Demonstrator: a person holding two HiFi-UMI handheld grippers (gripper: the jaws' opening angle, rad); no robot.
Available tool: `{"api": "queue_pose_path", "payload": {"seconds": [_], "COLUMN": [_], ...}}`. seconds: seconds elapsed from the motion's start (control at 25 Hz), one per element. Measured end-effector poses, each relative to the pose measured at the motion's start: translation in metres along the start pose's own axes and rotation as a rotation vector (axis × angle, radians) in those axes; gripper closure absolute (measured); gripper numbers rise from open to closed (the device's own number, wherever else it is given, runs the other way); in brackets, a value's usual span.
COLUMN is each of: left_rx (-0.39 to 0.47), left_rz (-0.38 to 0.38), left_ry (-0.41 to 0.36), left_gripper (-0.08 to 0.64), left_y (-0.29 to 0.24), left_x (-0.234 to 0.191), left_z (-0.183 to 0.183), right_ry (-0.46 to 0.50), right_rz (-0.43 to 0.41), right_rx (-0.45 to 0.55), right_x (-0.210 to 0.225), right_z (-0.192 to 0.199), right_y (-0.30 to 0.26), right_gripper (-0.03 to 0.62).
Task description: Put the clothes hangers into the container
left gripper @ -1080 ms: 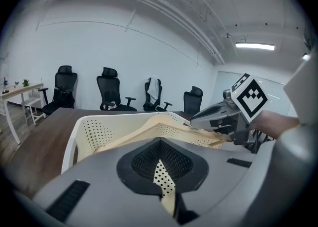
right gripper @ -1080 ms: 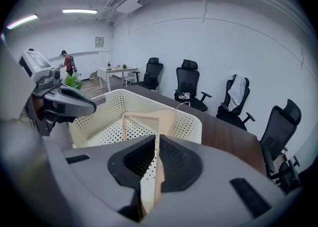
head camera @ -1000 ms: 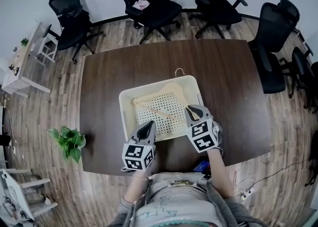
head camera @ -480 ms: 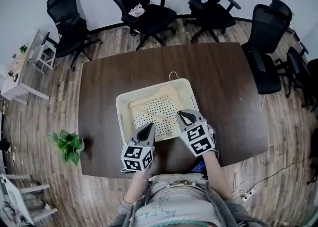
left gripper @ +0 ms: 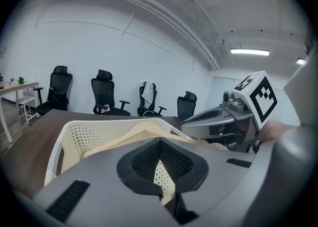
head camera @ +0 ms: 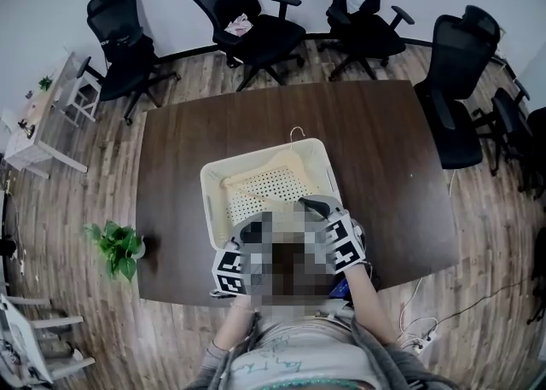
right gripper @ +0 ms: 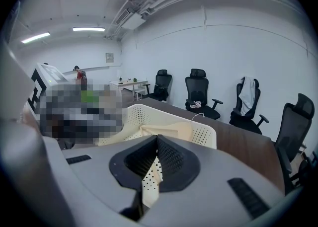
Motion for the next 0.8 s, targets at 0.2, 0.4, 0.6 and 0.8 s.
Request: {"api": "queue_pose_path", "payload": {"seconds": [0.2,0.4,0.6,0.8], "left_rx": [0.002,0.026,0.066,0.107], "left_rz": [0.001,0.000,-0.003,-0.009], "left_ry": [-0.010,-0.026,-0.039,-0.054], "left_gripper": [0.551,0.550,0.550,0.551], "left_y": [0.003,0.007,0.012,0.018], "left_x": [0.006,0.011,0.018,0.024], "left_z": [0.000,-0.007,-0.020,-0.034], "right_ry": [0.010,0.022,0.024,0.016], "right_rz": [-0.012,-0.028,-0.033,-0.027], "right_rx": [0.006,0.018,0.054,0.110], "right_x": [-0.008,-0.016,-0.019,-0.016], "right_z": [0.000,-0.003,-0.011,-0.024], "right_y": [0.001,0.003,0.013,0.029], "right_gripper": [0.572,0.572,0.572,0.572]}}
Point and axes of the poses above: the fingertips, and each gripper's own axes: y backward along the fingers, x to its right, z out of its underside, the point moved 1 cm from there along y, backward along the fingers, and after that the axes turned 15 degrees about -x, right-handed, at the moved point
